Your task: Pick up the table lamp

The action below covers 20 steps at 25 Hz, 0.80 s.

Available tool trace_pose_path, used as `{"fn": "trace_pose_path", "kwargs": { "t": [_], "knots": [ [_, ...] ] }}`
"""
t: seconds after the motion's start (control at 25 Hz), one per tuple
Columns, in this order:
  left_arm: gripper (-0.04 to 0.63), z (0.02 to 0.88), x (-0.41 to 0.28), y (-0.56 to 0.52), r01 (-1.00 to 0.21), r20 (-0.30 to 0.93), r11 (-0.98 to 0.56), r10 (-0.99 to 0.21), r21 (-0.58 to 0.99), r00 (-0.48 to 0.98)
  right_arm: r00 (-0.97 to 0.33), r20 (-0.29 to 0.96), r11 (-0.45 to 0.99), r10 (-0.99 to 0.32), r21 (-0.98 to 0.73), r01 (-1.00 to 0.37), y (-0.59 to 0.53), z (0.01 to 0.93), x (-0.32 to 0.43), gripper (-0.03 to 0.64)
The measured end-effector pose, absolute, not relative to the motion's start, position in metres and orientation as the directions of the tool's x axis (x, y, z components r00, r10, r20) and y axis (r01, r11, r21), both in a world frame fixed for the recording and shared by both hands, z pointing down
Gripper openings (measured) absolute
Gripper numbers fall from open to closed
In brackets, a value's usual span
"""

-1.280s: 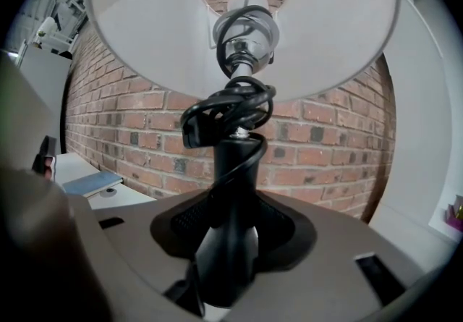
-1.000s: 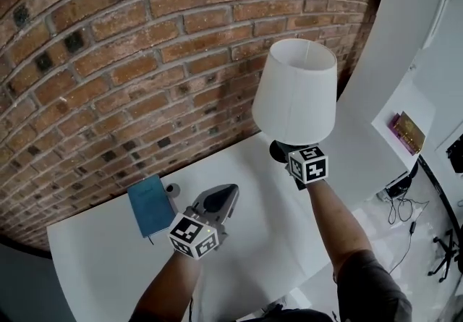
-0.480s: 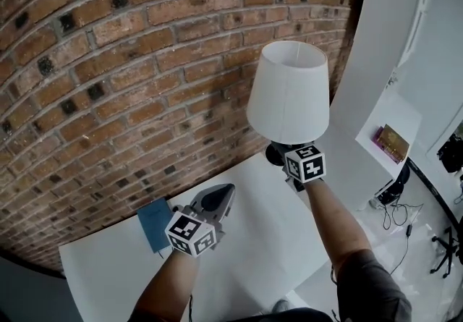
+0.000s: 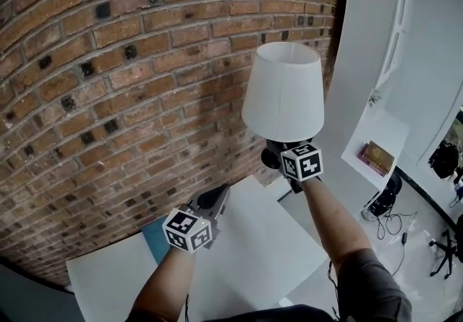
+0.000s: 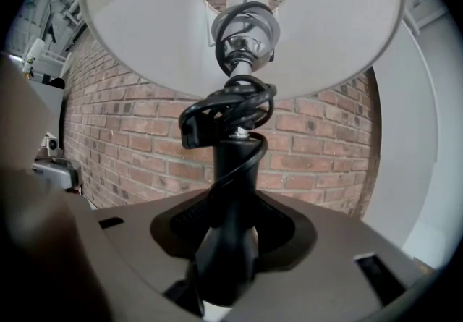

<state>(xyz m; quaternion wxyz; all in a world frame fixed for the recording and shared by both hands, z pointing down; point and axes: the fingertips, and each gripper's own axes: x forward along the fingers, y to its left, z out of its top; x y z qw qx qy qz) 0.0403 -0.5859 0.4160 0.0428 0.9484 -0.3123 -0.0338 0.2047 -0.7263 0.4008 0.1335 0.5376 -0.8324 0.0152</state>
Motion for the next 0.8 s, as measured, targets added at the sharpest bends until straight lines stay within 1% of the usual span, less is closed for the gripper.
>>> {"fn": "trace_pose_path", "kwargs": {
  "t": [0.24,0.44,0.8],
  "knots": [
    [0.003,0.369,0.046,-0.581,-0.594,-0.048,-0.798,-0.601,0.104,0.798,-0.408,0.232,0.446,-0.883,0.145,-0.883,-0.710,0.344,0.204,0.158],
    [0.004,0.332,0.053,-0.573,-0.588,-0.051,-0.802,-0.595,0.102,0.802,-0.428,0.222,0.462,-0.876,0.131,-0.877,-0.695,0.306,0.208,0.158],
    [0.004,0.298,0.060,-0.556,-0.587,-0.015,-0.806,-0.590,0.079,0.807,-0.432,0.214,0.463,-0.876,0.122,-0.878,-0.670,0.266,0.222,0.158]
  ]
}}
